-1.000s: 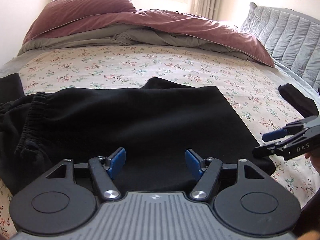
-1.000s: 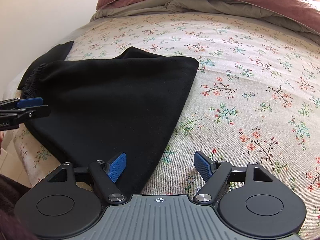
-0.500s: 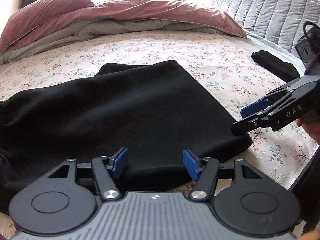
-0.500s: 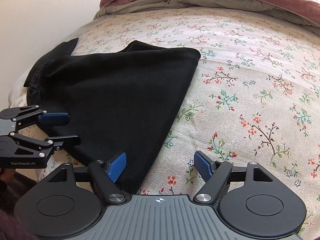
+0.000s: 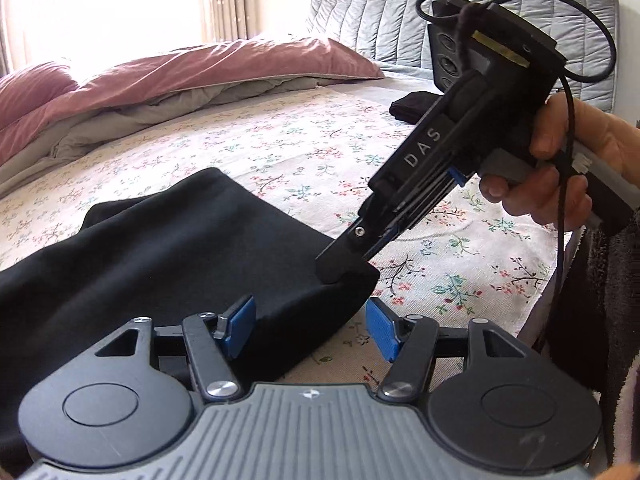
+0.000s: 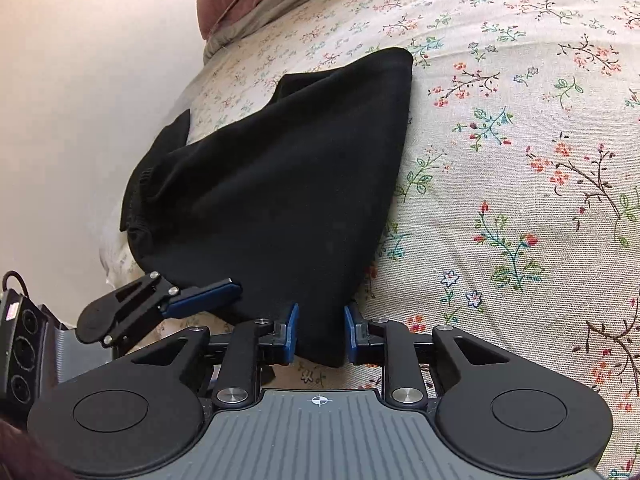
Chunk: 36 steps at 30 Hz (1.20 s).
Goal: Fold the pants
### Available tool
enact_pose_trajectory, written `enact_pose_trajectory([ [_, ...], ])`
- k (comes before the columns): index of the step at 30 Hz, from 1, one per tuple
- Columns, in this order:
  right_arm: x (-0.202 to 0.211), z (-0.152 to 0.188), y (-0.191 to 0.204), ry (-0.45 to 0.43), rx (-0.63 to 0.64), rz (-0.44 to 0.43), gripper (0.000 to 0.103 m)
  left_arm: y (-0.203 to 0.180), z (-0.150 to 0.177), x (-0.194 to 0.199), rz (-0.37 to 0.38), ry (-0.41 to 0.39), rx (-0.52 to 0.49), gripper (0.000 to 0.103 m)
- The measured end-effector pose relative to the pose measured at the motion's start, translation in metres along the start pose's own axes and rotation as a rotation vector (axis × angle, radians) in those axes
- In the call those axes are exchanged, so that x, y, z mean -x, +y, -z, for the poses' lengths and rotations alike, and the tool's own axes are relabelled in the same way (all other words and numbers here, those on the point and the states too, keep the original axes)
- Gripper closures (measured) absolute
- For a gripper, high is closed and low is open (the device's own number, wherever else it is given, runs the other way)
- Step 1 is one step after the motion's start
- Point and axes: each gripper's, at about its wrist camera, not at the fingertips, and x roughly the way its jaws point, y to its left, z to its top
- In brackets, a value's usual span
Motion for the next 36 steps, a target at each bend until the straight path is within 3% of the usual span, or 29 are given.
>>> enact_pose_trajectory([
  [4,0.010,-0.005,0.006,-0.028,-0.008,-0.053,0.081,-0.010,-0.007,-0.005,-0.019,-0.041,-0.040,0.030],
  [7,0.012,-0.009,0.009,-0.032,-0.014,-0.071,0.081,-0.017,-0.013,-0.018,-0.045,-0.030,-0.053,0.029],
  [10,0.012,-0.011,0.012,-0.029,-0.010,-0.074,0.081,-0.025,-0.016,-0.035,-0.122,0.008,-0.074,0.033],
  [13,0.012,-0.013,0.013,-0.026,-0.001,-0.059,0.080,-0.028,-0.017,-0.047,-0.207,0.045,-0.102,0.049],
  [15,0.016,-0.015,0.008,-0.040,-0.018,-0.047,0.078,-0.025,-0.018,-0.053,-0.224,0.069,-0.083,0.060],
  [21,0.010,-0.028,-0.009,-0.096,-0.045,0.070,0.069,-0.022,-0.018,-0.052,-0.262,0.078,-0.011,0.076],
  [26,-0.021,-0.048,-0.020,-0.094,-0.091,0.080,0.069,-0.018,-0.019,-0.043,-0.272,0.058,0.083,0.079],
  [31,-0.050,-0.080,-0.026,-0.167,-0.036,0.130,0.070,-0.028,-0.019,-0.035,-0.308,0.037,0.124,0.080],
  [36,-0.056,-0.102,-0.050,-0.251,-0.121,0.075,0.074,-0.040,-0.023,-0.030,-0.361,0.029,0.168,0.080],
])
